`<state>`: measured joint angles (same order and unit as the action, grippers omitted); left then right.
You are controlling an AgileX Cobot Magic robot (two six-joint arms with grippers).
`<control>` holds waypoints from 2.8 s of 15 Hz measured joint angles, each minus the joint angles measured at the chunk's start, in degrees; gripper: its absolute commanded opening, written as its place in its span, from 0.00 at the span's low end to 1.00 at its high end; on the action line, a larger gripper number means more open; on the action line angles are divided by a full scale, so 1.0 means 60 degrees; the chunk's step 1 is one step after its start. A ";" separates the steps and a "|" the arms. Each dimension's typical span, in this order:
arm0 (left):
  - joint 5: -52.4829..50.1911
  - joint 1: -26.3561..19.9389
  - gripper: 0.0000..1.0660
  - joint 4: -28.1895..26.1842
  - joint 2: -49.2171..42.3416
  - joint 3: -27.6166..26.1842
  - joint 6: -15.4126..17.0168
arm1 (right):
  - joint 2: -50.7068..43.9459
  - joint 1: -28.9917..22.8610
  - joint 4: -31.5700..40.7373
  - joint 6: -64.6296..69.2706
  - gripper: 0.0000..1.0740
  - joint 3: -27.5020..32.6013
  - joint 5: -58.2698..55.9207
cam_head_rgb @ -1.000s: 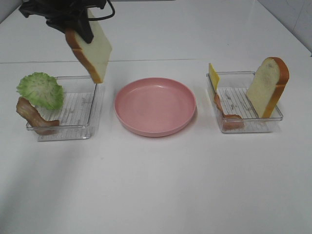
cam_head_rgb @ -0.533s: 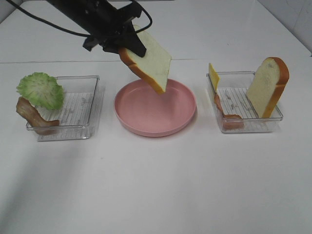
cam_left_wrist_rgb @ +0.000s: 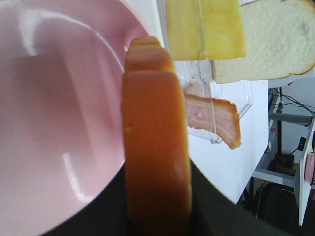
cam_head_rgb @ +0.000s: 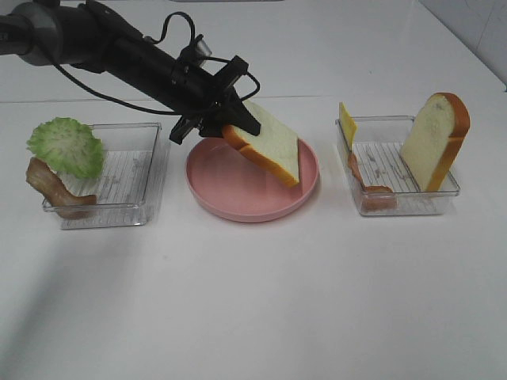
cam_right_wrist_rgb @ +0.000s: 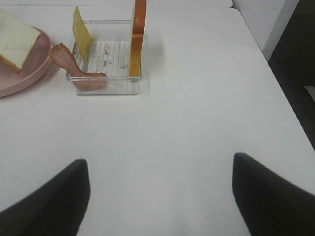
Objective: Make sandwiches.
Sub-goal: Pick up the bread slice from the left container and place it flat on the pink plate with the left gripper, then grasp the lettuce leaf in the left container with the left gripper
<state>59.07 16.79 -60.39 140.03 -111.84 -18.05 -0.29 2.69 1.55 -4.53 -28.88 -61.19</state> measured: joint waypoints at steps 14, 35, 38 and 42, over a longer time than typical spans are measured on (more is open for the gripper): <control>-0.0611 0.0630 0.80 0.2750 -0.0372 0.0000 0.0248 | 0.0000 0.0000 0.0000 0.0000 0.70 0.0000 0.0000; 0.1700 -0.1824 0.70 0.8566 -0.3218 -0.0401 0.3142 | 0.0000 0.0000 0.0000 0.0000 0.70 0.0000 0.0000; 0.1700 -0.2588 0.70 0.8919 -0.3218 -0.0401 0.3170 | 0.0000 0.0000 0.0000 0.0000 0.70 0.0000 0.0000; 0.1719 -0.3342 0.70 0.8929 -0.3180 -0.0401 0.3189 | 0.0000 0.0000 0.0000 0.0000 0.70 0.0000 0.0000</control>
<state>69.39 -3.27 -6.82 120.95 -114.25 1.09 -0.29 2.69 1.55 -4.53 -28.88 -61.19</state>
